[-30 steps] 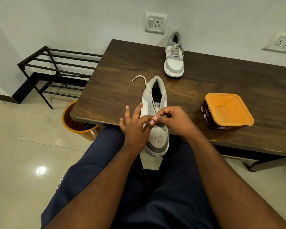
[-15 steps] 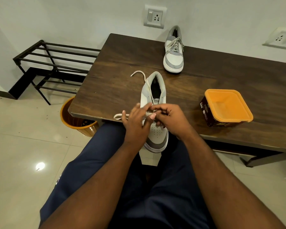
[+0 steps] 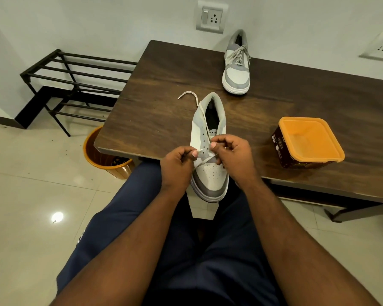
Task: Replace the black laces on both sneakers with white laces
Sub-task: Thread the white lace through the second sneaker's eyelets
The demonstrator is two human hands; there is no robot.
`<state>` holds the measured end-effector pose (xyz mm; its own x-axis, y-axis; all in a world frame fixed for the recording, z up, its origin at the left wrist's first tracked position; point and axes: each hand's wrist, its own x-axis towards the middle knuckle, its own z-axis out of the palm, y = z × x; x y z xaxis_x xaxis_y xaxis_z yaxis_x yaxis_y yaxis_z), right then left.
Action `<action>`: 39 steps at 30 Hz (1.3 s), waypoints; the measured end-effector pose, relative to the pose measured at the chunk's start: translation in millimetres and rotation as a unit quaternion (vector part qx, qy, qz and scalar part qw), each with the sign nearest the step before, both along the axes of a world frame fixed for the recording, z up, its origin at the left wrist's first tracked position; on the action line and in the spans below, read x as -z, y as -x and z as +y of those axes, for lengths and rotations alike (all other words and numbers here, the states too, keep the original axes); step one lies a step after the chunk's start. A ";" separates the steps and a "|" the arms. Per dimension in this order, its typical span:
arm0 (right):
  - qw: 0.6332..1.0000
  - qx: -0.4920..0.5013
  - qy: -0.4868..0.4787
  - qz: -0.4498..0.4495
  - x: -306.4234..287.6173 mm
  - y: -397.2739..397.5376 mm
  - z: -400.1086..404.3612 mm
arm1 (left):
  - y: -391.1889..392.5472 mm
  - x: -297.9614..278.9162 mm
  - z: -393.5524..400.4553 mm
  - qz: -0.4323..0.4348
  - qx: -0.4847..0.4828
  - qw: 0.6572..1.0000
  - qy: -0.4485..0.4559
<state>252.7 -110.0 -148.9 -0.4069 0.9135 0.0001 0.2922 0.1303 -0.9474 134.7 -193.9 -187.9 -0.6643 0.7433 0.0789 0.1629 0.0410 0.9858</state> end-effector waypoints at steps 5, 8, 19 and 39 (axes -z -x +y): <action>0.976 -0.035 -0.099 -0.192 3.1 -0.2 3.6 | -2.1 4.6 2.3 0.094 0.000 0.995 0.041; 0.963 -0.047 -0.120 -0.236 -1.0 1.6 4.5 | -3.0 5.9 4.2 0.088 0.001 0.995 0.052; 0.990 -0.064 -0.012 -0.124 6.5 3.8 12.6 | -6.6 3.4 8.5 0.110 0.004 0.993 0.051; 0.972 -0.169 0.047 -0.155 -3.9 8.9 29.3 | 11.1 6.9 15.6 0.320 0.124 0.933 0.108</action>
